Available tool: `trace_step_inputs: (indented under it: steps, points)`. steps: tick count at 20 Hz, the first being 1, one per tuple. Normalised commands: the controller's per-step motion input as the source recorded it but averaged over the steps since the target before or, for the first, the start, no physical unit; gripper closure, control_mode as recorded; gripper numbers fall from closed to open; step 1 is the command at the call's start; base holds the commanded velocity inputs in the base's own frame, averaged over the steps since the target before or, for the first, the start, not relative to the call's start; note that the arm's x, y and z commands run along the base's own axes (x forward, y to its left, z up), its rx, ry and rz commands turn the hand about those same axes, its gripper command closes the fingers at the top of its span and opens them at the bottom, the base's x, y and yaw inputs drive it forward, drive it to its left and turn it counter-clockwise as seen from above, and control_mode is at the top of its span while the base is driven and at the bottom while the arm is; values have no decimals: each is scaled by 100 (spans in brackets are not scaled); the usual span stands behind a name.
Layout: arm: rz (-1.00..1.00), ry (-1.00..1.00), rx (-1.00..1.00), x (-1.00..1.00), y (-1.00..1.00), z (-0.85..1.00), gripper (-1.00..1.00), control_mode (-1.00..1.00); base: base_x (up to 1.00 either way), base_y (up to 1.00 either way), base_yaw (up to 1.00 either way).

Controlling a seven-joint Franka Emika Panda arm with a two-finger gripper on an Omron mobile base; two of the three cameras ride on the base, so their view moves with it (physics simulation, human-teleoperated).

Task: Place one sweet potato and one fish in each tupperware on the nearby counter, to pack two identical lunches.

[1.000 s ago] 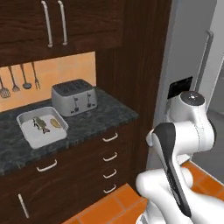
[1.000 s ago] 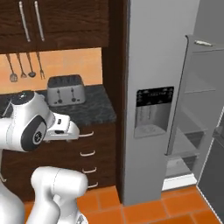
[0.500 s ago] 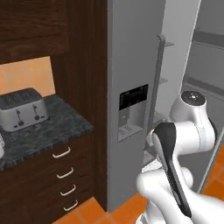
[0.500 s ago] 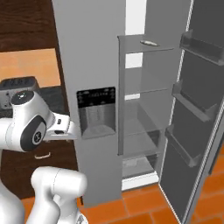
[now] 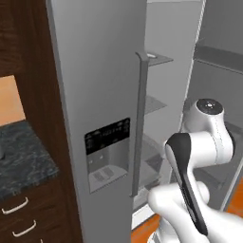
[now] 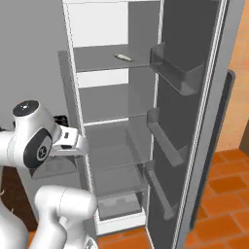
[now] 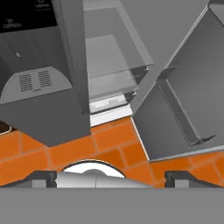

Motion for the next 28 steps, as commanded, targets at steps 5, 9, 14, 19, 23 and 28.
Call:
trace_step_inputs:
  steps: [5, 9, 14, 19, 23, 28]
  points:
    - [0, 0, 0, 0, 0, 0, -100, 100, 59, -63, 24]
    - [0, 0, 0, 0, 0, 0, -100, 100, 78, -14, 29]
    - [0, 0, 0, 0, 0, 0, -100, 100, 70, -10, 20]
    - [0, 0, 0, 0, 0, 0, -100, 100, 16, -54, 5]
    - [0, 0, 0, 0, 0, 0, -100, 100, 28, -29, 0]
    - [0, -2, 0, 26, -2, 4, -100, -100, 12, 0, 0]
